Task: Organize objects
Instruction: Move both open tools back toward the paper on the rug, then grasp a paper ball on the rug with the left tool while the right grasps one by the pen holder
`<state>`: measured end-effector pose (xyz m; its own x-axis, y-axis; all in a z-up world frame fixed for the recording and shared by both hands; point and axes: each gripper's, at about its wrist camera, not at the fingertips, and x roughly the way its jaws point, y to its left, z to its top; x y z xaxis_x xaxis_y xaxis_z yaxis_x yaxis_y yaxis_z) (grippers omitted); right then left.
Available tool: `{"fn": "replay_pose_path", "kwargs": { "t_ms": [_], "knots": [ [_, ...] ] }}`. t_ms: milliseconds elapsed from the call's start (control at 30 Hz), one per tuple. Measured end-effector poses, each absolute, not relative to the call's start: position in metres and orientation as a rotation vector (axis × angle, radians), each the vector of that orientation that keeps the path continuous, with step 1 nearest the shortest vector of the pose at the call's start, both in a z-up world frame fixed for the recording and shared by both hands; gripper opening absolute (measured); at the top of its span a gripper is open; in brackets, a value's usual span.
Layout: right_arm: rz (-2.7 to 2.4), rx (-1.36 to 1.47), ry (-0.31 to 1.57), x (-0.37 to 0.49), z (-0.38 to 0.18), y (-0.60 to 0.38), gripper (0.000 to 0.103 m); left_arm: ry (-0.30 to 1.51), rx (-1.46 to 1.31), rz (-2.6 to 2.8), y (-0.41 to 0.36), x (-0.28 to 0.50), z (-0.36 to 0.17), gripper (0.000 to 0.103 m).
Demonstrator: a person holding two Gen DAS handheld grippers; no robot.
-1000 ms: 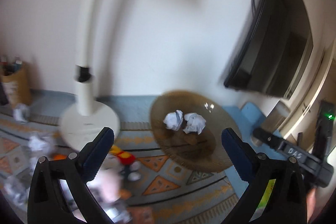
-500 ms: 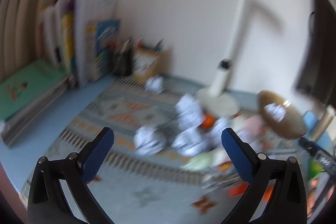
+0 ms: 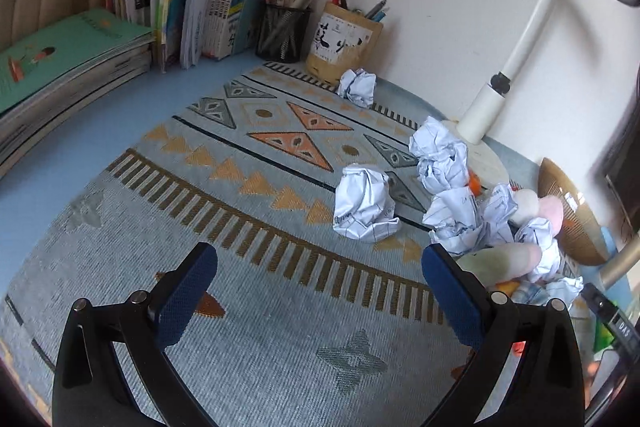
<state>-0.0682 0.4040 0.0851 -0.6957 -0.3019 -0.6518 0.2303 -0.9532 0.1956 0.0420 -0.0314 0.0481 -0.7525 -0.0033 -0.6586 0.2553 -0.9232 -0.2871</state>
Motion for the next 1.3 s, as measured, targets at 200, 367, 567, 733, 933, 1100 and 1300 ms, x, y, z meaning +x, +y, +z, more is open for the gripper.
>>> {"fn": "replay_pose_path", "kwargs": {
  "t_ms": [200, 367, 567, 733, 933, 1100, 1300],
  "knots": [
    [-2.631, 1.015, -0.073, -0.063, 0.103, 0.388, 0.094, 0.460, 1.121, -2.771, -0.022, 0.036, 0.048, 0.102],
    [-2.431, 0.970, 0.033, -0.097, 0.170, 0.306, 0.094, 0.313, 1.159, -2.808, -0.021, 0.009, 0.065, 0.102],
    [-2.154, 1.105, 0.032, -0.199, 0.182, 0.159, 0.093, 0.282, 1.324, -2.907, -0.028, -0.023, 0.055, 0.082],
    [-2.041, 1.389, -0.029, -0.290, 0.122, 0.064, 0.073, 0.327, 1.437, -2.960, -0.028, -0.033, 0.041, 0.079],
    [-2.053, 1.501, 0.029, -0.327, 0.073, 0.020, 0.073, 0.373, 1.472, -2.967, -0.028, -0.038, 0.035, 0.073],
    [-2.068, 1.488, 0.045, -0.335, 0.062, 0.005, 0.053, 0.308, 1.466, -2.977, -0.020, -0.038, 0.034, 0.049],
    [-2.073, 1.414, 0.050, -0.328, 0.074, 0.007, 0.040, 0.358, 1.472, -3.028, -0.021, -0.037, 0.036, 0.041]
  ]
}}
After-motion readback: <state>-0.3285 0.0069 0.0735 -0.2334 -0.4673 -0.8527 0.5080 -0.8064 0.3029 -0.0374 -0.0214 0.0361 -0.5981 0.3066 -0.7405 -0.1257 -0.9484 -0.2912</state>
